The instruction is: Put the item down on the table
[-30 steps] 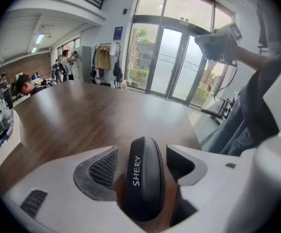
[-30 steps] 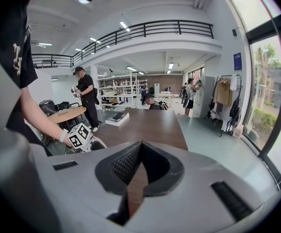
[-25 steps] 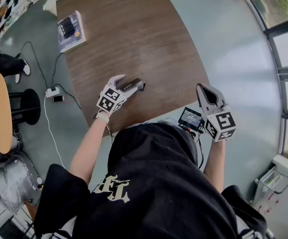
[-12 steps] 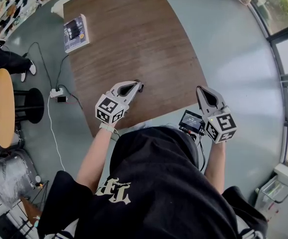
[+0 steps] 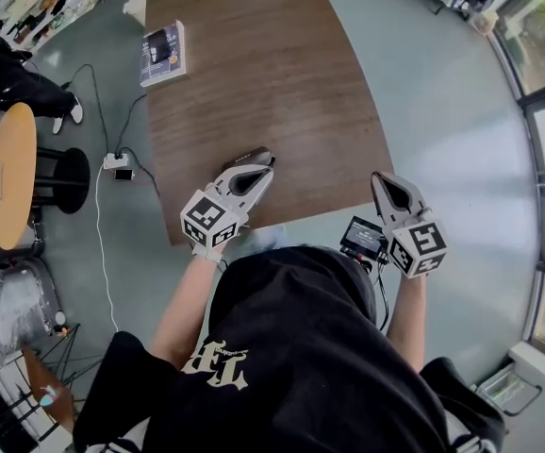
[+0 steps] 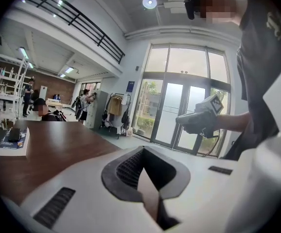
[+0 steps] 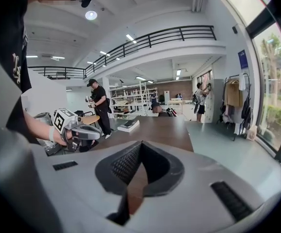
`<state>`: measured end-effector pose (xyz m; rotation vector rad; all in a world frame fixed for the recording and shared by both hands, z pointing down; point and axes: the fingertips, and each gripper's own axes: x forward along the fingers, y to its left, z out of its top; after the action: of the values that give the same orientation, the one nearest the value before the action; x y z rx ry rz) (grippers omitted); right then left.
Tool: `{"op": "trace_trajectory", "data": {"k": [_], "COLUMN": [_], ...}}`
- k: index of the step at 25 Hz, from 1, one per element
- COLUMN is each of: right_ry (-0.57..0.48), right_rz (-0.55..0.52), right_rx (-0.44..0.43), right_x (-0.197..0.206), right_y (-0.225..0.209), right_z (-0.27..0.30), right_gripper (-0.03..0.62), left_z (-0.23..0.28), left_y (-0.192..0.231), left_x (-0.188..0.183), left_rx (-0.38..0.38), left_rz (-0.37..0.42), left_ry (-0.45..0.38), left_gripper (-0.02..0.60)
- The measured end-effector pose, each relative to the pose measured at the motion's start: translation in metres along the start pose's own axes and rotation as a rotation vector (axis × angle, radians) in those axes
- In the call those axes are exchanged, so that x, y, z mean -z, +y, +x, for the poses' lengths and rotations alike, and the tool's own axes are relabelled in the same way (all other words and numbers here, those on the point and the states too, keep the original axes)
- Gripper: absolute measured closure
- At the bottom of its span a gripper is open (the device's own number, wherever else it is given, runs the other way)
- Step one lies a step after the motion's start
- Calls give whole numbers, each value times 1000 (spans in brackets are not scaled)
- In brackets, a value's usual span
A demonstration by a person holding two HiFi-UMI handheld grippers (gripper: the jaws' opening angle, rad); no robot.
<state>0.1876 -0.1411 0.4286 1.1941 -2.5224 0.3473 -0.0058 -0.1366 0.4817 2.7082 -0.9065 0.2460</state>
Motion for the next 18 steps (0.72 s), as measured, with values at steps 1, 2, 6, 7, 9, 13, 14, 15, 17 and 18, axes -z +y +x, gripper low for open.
{"op": "trace_trajectory", "data": {"k": [1, 2, 6, 7, 9, 13, 14, 15, 17, 18], "right_ry": [-2, -4, -14, -16, -19, -24, -24, -24, -20, -15], "right_rz": [-3, -5, -17, -21, -27, -33, -34, -35, -41, -46], "right_rx": [-10, -20, -56, -65, -85, -113, -117, -122, -134, -141], "right_x": [1, 1, 4, 5, 8, 14, 17, 20, 27, 31], "right_y": [2, 5, 17, 21, 28, 37, 40, 42, 48, 51], "right_z": [-1, -2, -4, -6, -12, -24, -28, -33, -41, -45], "right_gripper": [606, 606, 606, 606, 606, 606, 606, 606, 606, 606], "left_z": [-3, -7, -25, -29, -37, -51, -54, -57, -63, -66], "left_y": [-4, -8, -23, -27, -37, -57, -62, -68, -80, -85], "left_x": [-3, -6, -14, -13, -9, 2, 6, 9, 14, 16], "left_rx": [-7, -15, -52, -62, -77, -115, -127, -139, -161, -170], "left_rz": [-2, -5, -11, -10, -16, -38, -42, -46, -53, -57], "left_ry": [-13, -27, -70, -73, -76, -90, -93, -96, -106, -112], "left_gripper": [575, 575, 575, 575, 575, 575, 575, 575, 575, 575]}}
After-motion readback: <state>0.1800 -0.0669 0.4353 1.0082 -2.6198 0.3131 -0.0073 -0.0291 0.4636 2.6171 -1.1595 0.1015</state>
